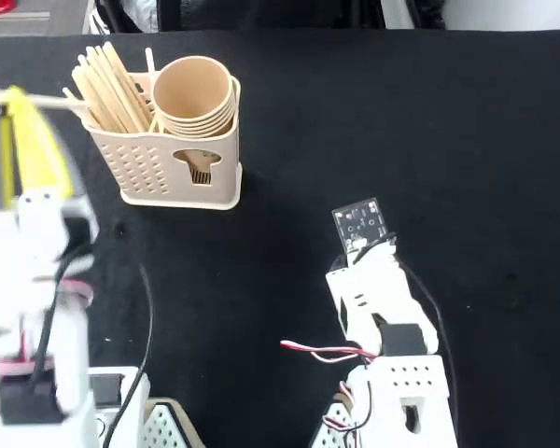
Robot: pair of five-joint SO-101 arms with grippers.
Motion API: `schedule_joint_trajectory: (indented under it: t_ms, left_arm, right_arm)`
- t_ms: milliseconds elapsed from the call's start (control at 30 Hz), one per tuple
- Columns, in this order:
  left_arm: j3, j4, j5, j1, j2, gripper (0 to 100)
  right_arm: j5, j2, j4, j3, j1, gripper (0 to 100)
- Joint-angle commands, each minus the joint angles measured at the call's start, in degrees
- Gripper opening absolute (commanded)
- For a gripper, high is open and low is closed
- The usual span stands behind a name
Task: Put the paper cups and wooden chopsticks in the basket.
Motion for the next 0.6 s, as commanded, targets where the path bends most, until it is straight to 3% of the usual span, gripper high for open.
schedule_joint_trajectory:
  t_ms: [0,200,567]
  left_arm:
    - [2.68,-7.65,0.44,1.80,6.59,3]
    - [7.78,-21.27,4.40,1.54,19.16,3]
    - [7.60,-29.98,4.75,-0.92,39.38,3]
  right_arm:
    - [0.44,-0.75,-1.23,-0.40,0.26,1.2]
    - [0.53,-0.75,-1.23,-0.40,0.18,1.2]
    - [0.53,-0.75,-1.32,-0.40,-2.90,1.2]
